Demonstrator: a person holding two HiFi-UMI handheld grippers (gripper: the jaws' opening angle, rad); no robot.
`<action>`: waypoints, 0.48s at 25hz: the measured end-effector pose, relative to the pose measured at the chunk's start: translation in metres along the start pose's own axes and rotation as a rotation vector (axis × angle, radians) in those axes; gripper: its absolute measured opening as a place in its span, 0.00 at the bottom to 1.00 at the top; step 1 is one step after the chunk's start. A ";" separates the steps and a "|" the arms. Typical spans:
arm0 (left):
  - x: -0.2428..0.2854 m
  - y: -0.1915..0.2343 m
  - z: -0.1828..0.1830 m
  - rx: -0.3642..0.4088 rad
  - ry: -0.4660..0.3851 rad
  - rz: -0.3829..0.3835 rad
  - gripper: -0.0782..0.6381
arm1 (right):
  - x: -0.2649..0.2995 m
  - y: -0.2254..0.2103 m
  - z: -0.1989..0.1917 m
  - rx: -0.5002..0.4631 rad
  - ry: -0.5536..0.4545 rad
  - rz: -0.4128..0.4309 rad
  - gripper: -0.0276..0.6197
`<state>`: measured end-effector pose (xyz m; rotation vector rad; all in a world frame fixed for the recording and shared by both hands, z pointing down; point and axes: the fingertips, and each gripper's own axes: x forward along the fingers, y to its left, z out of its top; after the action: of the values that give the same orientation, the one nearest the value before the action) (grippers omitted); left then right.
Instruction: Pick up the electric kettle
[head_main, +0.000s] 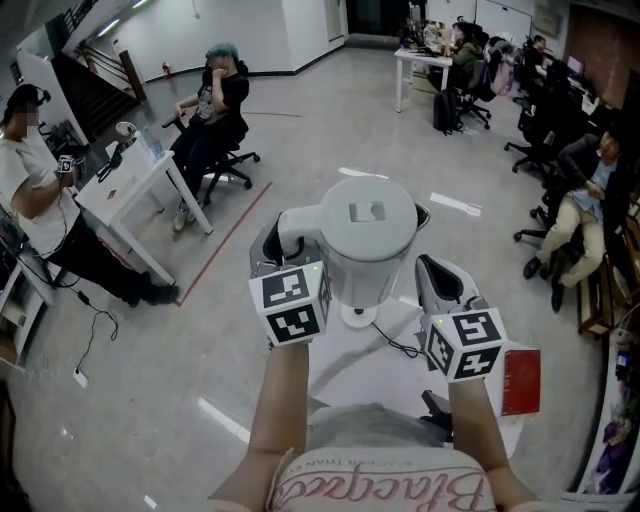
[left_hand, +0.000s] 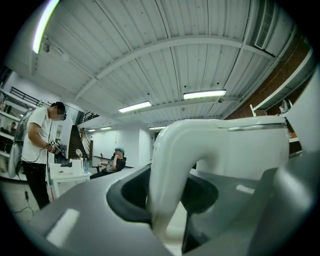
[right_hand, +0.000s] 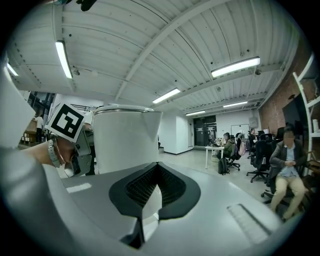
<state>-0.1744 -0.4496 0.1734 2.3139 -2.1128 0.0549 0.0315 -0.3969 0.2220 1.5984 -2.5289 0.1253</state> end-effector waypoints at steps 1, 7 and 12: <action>0.000 -0.001 0.003 -0.004 -0.009 0.000 0.30 | 0.000 0.000 0.001 -0.002 -0.002 -0.001 0.08; 0.001 -0.006 0.010 -0.011 -0.031 -0.007 0.30 | -0.005 -0.002 0.005 -0.025 -0.018 0.002 0.08; 0.000 -0.011 0.022 -0.009 -0.054 -0.016 0.30 | -0.006 0.000 0.012 -0.031 -0.028 0.014 0.08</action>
<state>-0.1625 -0.4495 0.1513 2.3527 -2.1138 -0.0171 0.0336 -0.3932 0.2089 1.5819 -2.5506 0.0658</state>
